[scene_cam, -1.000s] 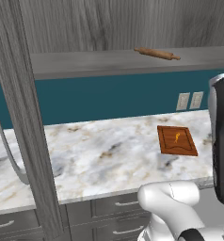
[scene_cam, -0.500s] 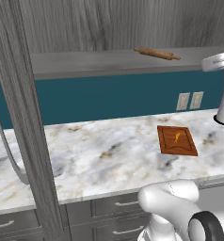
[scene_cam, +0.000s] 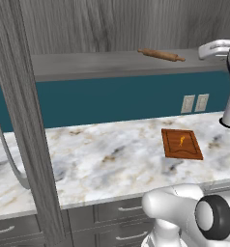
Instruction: Open the cabinet, retrieve the rolling pin, and place it next to the meat on the cutting board to prepare for tenderizing.
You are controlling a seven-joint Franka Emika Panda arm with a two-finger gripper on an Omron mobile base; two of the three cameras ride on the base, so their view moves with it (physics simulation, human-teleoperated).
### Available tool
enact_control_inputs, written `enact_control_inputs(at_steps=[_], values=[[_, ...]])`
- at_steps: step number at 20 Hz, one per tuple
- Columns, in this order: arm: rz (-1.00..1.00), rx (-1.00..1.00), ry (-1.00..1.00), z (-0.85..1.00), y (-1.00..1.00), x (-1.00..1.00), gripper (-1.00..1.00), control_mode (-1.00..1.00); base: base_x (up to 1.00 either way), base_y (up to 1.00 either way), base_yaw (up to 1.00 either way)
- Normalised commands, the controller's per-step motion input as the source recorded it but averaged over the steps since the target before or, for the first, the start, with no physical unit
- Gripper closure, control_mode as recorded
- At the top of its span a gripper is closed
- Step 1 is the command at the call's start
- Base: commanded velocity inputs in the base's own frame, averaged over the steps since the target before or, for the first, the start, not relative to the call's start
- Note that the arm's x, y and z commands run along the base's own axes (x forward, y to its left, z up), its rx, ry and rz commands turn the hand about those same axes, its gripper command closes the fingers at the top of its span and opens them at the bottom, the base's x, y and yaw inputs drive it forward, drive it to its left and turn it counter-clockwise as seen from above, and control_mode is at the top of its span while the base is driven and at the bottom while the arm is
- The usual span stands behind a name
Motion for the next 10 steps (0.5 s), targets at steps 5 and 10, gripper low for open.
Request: enact_control_inputs(at_steps=[5, 10], values=[[0.05, 0.0, 0.04, -0.08, 0.0, 0.5, -1.0, -1.0, 0.0, 0.0, 0.0], [0.08, 0.0, 0.0, -0.1, 0.0, 0.23, -1.0, -1.0, 0.0, 0.0, 0.0]])
